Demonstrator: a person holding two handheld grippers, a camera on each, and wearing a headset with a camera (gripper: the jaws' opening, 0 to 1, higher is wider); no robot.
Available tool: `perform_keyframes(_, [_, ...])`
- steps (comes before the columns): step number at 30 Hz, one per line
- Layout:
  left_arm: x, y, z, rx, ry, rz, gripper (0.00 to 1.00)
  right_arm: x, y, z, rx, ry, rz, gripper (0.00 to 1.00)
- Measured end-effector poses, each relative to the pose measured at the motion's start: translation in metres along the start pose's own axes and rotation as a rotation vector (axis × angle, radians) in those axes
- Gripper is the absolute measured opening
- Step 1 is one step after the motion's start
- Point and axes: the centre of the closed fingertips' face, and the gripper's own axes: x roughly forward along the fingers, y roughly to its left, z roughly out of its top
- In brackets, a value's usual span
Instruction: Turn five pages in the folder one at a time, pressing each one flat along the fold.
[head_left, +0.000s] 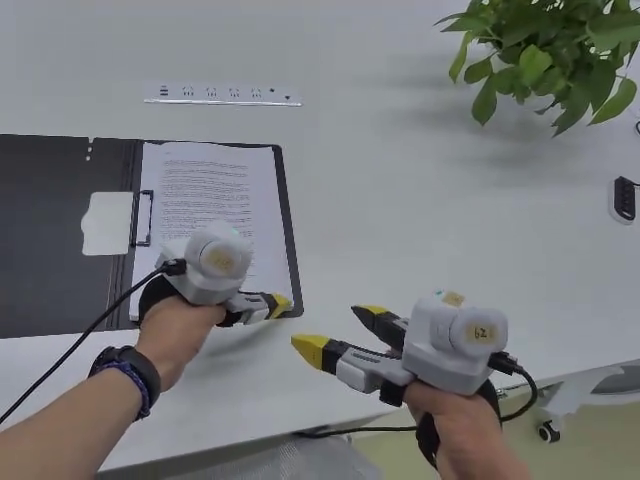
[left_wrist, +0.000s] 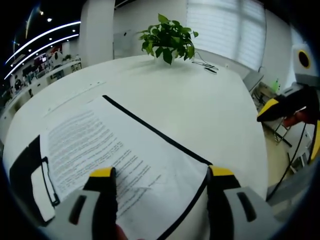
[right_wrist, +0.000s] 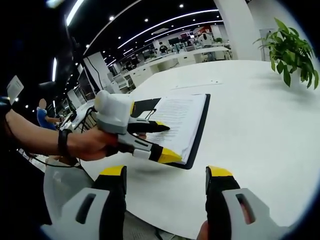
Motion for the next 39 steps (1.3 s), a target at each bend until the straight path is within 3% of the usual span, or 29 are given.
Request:
perform_keyframes(6, [-0.001, 0.006, 0.001, -0.019, -0.013, 0.019, 0.66, 0.0, 0.0, 0.001, 0.001, -0.003, 0.0, 0.63])
perform_keyframes(12, [0.0, 0.006, -0.003, 0.05, 0.003, 0.039, 0.63, 0.0, -0.001, 0.0, 0.005, -0.002, -0.001, 0.63])
perform_keyframes(21, [-0.001, 0.009, -0.003, 0.072, 0.002, 0.052, 0.59, 0.001, -0.002, -0.001, 0.01, 0.0, -0.003, 0.62])
perform_keyframes(28, [-0.005, 0.012, -0.003, 0.051, -0.011, 0.048, 0.51, 0.009, -0.006, 0.002, 0.02, -0.006, 0.004, 0.61])
perform_keyframes(39, [-0.01, 0.02, -0.001, -0.059, -0.049, 0.028, 0.43, 0.036, -0.01, 0.024, 0.037, -0.038, 0.041, 0.58])
